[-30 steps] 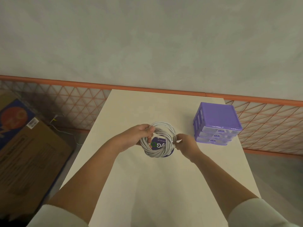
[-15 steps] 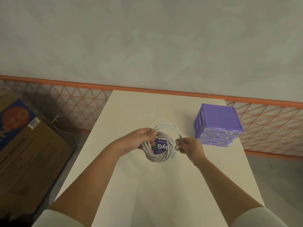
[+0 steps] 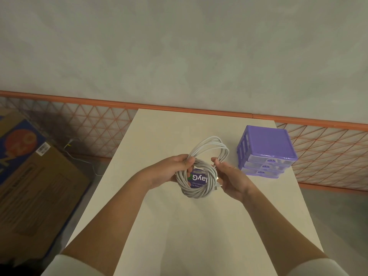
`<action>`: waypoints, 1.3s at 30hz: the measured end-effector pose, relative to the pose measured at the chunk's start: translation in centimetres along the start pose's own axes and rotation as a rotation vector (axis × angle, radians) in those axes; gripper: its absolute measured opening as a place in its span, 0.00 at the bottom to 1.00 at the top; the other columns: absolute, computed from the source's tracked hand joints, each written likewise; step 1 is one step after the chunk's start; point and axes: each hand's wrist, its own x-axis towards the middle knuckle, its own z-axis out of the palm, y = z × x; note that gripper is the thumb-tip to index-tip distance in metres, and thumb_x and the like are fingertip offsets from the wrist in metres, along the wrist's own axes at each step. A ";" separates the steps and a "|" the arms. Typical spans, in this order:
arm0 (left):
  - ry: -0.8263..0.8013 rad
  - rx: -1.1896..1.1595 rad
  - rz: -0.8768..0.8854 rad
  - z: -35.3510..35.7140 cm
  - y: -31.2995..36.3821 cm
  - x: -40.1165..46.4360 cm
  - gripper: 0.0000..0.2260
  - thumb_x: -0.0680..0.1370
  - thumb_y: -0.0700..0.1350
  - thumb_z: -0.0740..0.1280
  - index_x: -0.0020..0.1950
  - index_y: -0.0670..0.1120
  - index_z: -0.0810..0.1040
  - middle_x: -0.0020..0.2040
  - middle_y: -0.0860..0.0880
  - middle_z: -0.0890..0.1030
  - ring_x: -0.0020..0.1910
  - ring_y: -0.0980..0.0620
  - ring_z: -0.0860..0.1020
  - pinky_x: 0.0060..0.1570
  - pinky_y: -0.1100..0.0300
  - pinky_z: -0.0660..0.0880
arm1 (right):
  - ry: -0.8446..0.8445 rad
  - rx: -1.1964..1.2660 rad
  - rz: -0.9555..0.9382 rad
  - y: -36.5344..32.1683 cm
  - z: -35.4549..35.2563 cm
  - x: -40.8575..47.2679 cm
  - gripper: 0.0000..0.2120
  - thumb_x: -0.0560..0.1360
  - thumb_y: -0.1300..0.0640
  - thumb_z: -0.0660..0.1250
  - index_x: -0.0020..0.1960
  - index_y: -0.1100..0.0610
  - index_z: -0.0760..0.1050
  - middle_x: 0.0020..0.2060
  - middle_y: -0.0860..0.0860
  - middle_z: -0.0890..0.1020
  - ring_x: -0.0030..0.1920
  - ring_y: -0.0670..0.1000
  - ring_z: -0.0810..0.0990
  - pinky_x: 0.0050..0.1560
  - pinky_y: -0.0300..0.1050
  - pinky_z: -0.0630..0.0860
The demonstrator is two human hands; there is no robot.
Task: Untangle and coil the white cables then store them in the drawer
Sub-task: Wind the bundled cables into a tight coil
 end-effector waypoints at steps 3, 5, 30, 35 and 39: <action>0.011 -0.058 -0.009 0.1 -0.1 0.2 0.14 0.80 0.53 0.60 0.55 0.43 0.75 0.39 0.52 0.75 0.40 0.55 0.75 0.53 0.53 0.77 | -0.016 -0.003 0.020 0.5 0.3 0.0 0.08 0.79 0.56 0.64 0.53 0.58 0.77 0.38 0.54 0.81 0.31 0.50 0.80 0.30 0.39 0.78; 0.024 -0.056 -0.016 0.3 0.2 0.1 0.13 0.81 0.52 0.60 0.56 0.47 0.78 0.42 0.52 0.78 0.41 0.57 0.78 0.47 0.60 0.78 | -0.040 0.010 0.017 0.9 0.6 0.2 0.08 0.78 0.55 0.65 0.53 0.58 0.78 0.44 0.56 0.81 0.38 0.52 0.82 0.38 0.43 0.81; 0.158 -0.003 -0.003 0.0 -0.1 0.3 0.18 0.82 0.54 0.58 0.64 0.43 0.74 0.42 0.53 0.74 0.40 0.59 0.76 0.45 0.65 0.75 | -0.236 -0.383 0.054 -1.5 1.9 -1.3 0.36 0.69 0.44 0.74 0.66 0.67 0.71 0.60 0.63 0.77 0.60 0.63 0.77 0.66 0.66 0.70; 0.214 0.161 0.020 0.4 -0.2 0.9 0.18 0.83 0.54 0.56 0.64 0.42 0.72 0.44 0.50 0.74 0.45 0.53 0.75 0.54 0.59 0.75 | -0.108 -0.770 0.092 -1.4 3.1 -0.2 0.27 0.63 0.51 0.79 0.58 0.60 0.78 0.54 0.55 0.84 0.60 0.58 0.80 0.62 0.54 0.76; 0.277 0.243 0.070 0.0 -0.8 1.2 0.17 0.81 0.56 0.58 0.63 0.47 0.73 0.47 0.51 0.76 0.50 0.50 0.78 0.60 0.52 0.73 | 0.057 -0.992 0.004 -1.3 4.0 0.2 0.18 0.62 0.51 0.79 0.47 0.53 0.77 0.39 0.47 0.82 0.45 0.51 0.80 0.41 0.41 0.78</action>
